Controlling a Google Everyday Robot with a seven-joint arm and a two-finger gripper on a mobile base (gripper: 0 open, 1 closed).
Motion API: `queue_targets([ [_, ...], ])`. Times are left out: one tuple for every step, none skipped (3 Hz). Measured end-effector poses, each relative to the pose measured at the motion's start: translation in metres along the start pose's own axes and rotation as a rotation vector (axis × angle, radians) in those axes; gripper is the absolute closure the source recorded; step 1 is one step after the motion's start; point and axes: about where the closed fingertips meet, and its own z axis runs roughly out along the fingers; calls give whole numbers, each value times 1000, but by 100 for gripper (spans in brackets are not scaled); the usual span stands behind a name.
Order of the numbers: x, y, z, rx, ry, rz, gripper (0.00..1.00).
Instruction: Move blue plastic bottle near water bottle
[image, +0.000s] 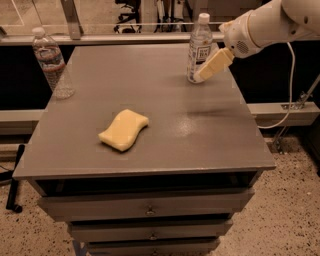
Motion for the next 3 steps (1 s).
queue_targets([
  [-3, -32, 21, 60, -81, 42, 0],
  [-6, -47, 34, 74, -171, 111, 0],
  [-10, -51, 45, 52, -265, 216, 0],
])
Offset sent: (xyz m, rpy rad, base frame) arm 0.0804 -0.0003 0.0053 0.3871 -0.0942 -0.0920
